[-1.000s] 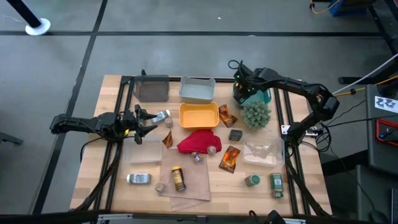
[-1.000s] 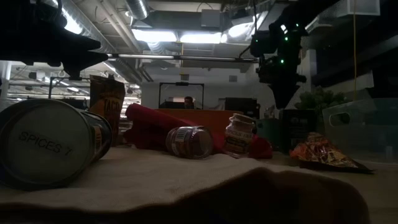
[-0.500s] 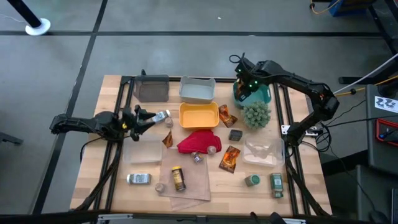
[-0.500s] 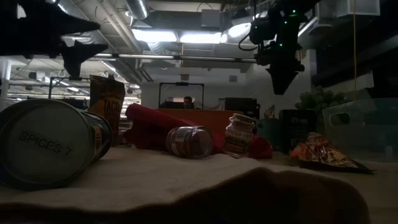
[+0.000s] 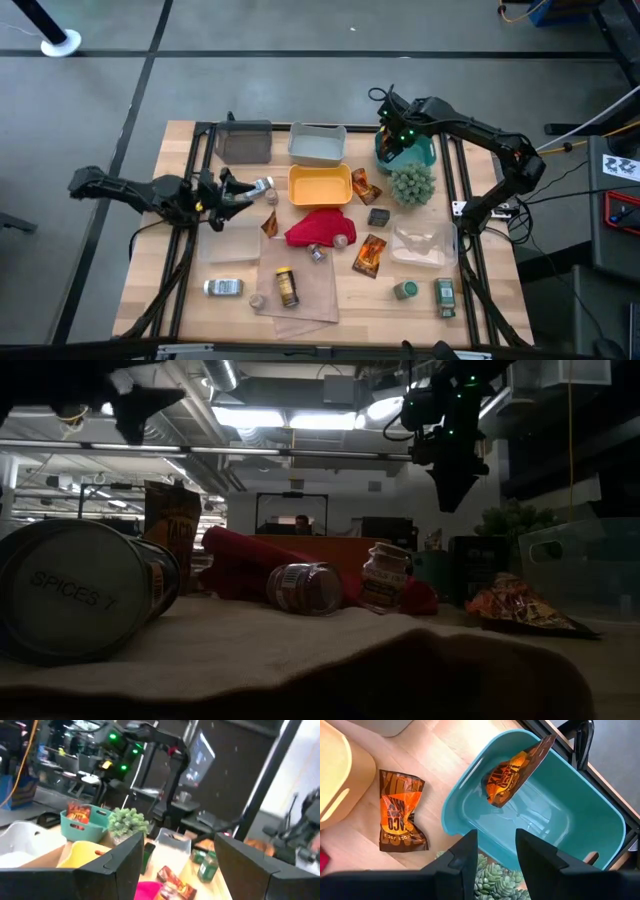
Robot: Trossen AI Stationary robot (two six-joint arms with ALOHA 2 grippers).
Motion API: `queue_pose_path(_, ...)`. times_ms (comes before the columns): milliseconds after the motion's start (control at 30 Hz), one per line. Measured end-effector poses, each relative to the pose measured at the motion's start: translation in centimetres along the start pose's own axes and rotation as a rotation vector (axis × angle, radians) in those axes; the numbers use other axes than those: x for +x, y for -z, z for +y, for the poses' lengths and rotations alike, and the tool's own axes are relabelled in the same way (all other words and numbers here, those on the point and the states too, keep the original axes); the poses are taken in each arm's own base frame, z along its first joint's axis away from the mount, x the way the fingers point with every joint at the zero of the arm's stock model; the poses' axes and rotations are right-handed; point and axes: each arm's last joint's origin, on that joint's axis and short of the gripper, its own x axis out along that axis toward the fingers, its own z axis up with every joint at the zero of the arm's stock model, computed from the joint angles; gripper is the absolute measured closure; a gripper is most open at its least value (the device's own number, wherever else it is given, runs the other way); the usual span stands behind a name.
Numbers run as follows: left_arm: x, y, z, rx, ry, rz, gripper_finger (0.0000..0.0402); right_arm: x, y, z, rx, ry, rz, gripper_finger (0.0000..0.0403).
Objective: Sort spices by type
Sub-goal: Put the brown seasoning pack into the green bin
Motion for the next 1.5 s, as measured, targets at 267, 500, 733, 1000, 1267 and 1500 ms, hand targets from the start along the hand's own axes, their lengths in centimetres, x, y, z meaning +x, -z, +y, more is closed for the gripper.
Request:
queue_pose_path(267,4.0,-2.5,-2.2,0.013,-0.121,0.396,0.0174,0.0,0.0,0.0,0.001,0.0,0.001,0.0269)
queue_pose_path(500,6.0,-3.0,-3.1,-0.183,-0.324,0.69,0.0174,0.0,0.0,0.0,0.002,0.0,0.001,0.0269)
queue_pose_path(733,7.4,-0.5,-3.1,-0.329,-0.448,0.853,0.0174,0.0,0.0,0.0,0.003,-0.001,-0.004,0.0269)
queue_pose_path(1000,9.0,2.4,-2.9,-0.323,-0.523,0.968,0.0174,0.0,-0.1,0.0,0.003,-0.001,-0.006,0.0269)
queue_pose_path(1267,10.0,4.9,-2.5,-0.282,-0.591,1.055,0.0174,0.0,-0.1,0.0,0.004,-0.001,-0.006,0.0269)
queue_pose_path(1500,10.5,6.7,-2.1,-0.267,-0.649,1.104,0.0174,0.0,-0.1,0.0,0.003,-0.001,-0.006,0.0269)
